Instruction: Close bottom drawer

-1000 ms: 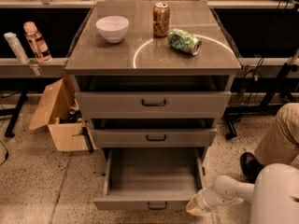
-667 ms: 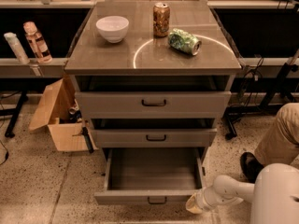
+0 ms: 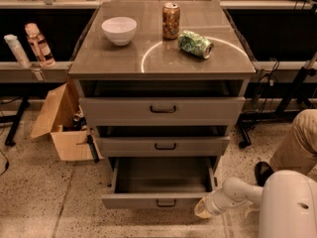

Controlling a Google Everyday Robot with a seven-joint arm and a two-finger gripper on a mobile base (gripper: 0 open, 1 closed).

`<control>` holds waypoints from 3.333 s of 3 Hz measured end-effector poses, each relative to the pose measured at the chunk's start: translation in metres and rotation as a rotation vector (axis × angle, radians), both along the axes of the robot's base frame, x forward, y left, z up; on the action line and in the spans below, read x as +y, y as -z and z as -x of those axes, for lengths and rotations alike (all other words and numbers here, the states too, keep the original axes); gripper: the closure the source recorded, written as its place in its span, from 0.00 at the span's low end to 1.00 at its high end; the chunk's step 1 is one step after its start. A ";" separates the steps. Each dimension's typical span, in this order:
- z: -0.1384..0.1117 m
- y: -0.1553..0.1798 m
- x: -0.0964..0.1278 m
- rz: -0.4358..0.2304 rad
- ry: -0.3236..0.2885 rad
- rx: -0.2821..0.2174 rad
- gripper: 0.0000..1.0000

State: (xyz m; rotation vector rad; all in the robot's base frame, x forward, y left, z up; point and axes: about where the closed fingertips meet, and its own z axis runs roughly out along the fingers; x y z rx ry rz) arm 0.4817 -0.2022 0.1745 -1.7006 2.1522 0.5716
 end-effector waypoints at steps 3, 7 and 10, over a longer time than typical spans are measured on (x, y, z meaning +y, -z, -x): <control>-0.052 -0.013 0.007 0.004 -0.050 -0.048 0.81; -0.052 -0.013 0.007 0.004 -0.050 -0.048 0.64; -0.040 -0.010 0.009 0.005 -0.029 -0.043 0.53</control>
Offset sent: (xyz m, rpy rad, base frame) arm 0.0343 0.0052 0.0079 -0.0026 -0.0294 0.0328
